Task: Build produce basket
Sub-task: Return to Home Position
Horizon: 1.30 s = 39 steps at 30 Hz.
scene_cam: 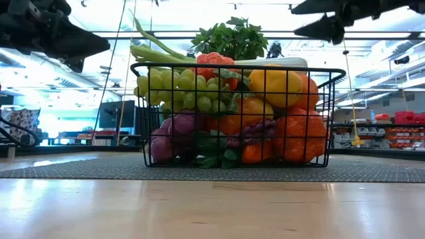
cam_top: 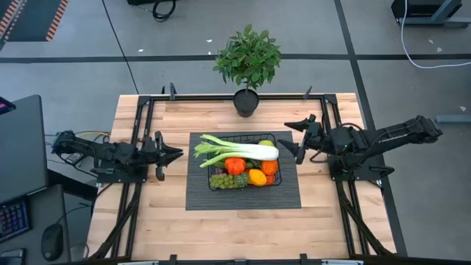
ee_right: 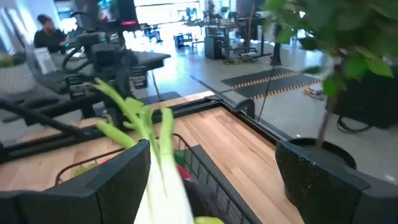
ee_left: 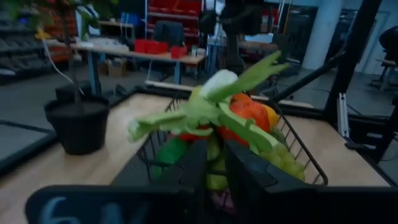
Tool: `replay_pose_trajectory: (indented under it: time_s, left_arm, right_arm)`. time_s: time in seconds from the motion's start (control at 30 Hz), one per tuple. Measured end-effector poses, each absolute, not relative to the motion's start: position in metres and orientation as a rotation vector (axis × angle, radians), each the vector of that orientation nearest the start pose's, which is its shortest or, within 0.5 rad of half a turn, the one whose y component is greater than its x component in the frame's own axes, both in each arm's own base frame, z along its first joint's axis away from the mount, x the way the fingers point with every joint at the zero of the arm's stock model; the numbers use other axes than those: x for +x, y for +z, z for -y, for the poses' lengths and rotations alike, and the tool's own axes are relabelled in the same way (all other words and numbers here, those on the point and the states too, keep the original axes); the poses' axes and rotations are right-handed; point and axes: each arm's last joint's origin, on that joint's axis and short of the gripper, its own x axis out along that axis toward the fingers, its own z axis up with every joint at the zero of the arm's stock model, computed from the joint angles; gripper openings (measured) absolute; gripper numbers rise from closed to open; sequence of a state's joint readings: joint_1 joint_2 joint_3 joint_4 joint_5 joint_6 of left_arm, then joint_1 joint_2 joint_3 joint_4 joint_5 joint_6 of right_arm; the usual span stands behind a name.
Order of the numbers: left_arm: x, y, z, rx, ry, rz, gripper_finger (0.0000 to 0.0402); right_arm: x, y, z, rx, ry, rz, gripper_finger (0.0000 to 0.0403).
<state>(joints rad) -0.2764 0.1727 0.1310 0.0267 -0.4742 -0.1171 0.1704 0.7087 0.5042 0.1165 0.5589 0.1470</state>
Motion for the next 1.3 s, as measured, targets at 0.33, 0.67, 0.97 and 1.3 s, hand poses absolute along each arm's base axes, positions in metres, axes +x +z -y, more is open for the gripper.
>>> replay_pose_trajectory:
  time_s: [0.33,0.67,0.97,1.3]
  left_arm:
    - [0.083,0.211,0.001,-0.094,0.31,0.125,0.0073]
    - [0.072,0.241,-0.001,-0.08,0.24,0.173,0.006]
    - [0.066,0.256,0.002,-0.058,0.1,0.23,0.0067]
    - [0.082,0.228,0.008,-0.087,-0.035,0.4,0.0044]
  right_arm:
    - [0.155,0.259,-0.002,0.144,-0.436,-0.061,0.0348]
    - [0.155,0.257,0.003,0.143,-0.434,-0.083,0.0348]
    - [0.155,0.255,0.004,0.162,-0.425,-0.107,0.0348]
    - [0.155,0.255,0.003,0.163,-0.42,-0.108,0.0348]
